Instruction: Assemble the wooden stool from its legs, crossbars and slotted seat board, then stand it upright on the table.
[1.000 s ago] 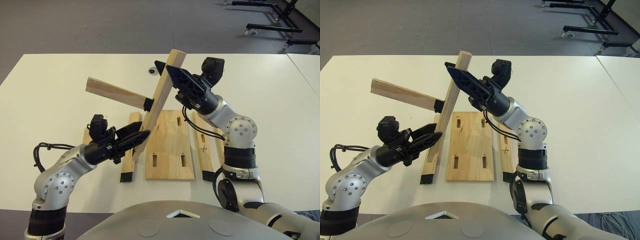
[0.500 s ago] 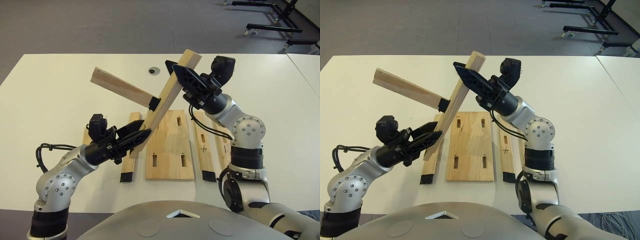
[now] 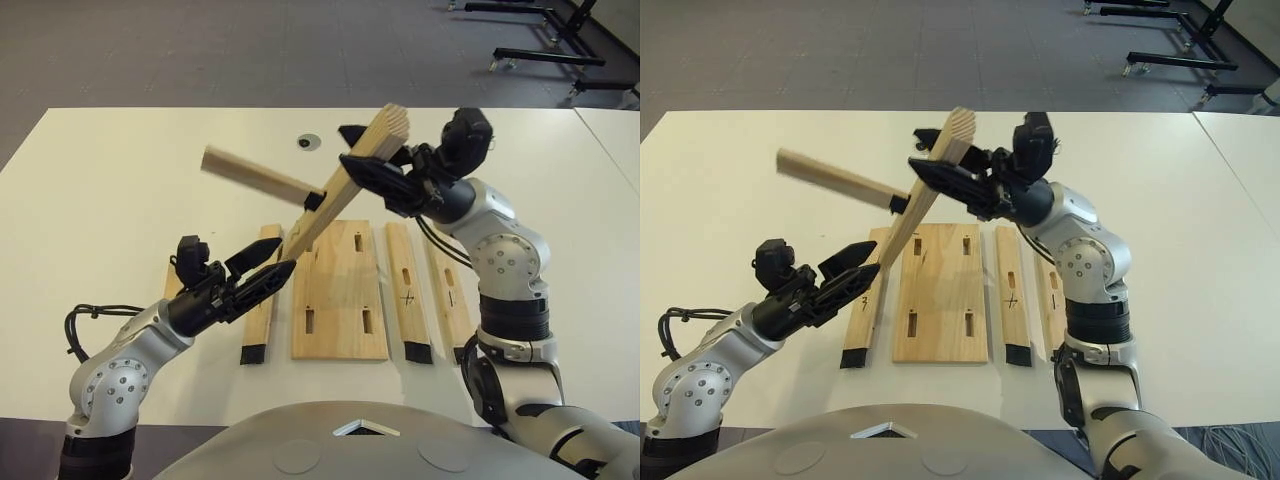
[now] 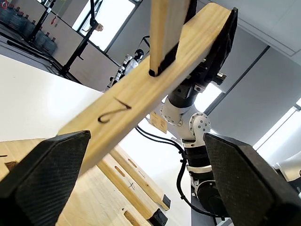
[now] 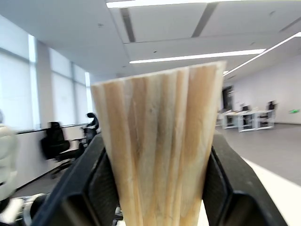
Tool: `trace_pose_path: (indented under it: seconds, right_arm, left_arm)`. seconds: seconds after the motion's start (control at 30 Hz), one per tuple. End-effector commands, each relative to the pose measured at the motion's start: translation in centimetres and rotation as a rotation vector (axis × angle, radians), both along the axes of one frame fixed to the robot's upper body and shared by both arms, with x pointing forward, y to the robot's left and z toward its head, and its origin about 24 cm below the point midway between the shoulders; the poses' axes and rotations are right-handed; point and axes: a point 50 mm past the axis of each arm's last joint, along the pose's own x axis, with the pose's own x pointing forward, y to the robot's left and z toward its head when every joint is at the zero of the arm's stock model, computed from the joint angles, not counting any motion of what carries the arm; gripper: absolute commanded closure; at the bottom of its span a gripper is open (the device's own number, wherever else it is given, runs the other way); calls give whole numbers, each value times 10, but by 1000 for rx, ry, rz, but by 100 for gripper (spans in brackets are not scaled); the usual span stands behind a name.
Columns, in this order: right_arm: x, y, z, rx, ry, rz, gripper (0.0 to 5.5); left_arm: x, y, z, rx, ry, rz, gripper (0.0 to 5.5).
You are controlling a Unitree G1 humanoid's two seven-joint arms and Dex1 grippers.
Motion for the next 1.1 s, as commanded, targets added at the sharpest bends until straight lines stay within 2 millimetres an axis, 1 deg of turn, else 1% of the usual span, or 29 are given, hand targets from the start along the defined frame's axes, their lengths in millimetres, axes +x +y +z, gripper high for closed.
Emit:
trace_pose_path:
  seconds: [0.03,0.13,0.2,0.23,0.37,0.47,0.6,0.73,0.8,0.9,1.1]
  right_arm:
    - [5,-19,5,-15,-60,-108,344]
    - [10,-37,3,-92,-98,-192,344]
    - [14,-50,-2,-180,-78,-210,344]
    - [13,-55,-1,-184,-99,-220,344]
    - [13,-66,0,-239,-150,-225,344]
    - [14,-65,-3,-297,-179,-198,344]
    - [14,-59,-8,-354,-219,-113,344]
    - [24,-63,-15,-407,-257,-99,344]
    - [25,-64,-19,-427,-270,-79,344]
    - [25,-66,-21,-428,-265,-52,344]
    - [18,-65,-27,-415,-240,-2,344]
  left_arm:
    - [5,11,5,48,5,33,114]
    - [10,14,5,58,16,52,114]
    - [8,13,2,69,30,51,114]
    - [7,13,0,73,34,52,114]
    - [6,12,-1,76,39,75,114]
    - [9,11,-1,80,34,84,114]
    - [14,13,3,86,13,93,114]
    - [27,12,13,125,-49,128,114]
    - [31,9,16,129,-70,116,114]
    - [35,12,15,142,-74,121,114]
    - [36,21,10,147,-65,147,114]
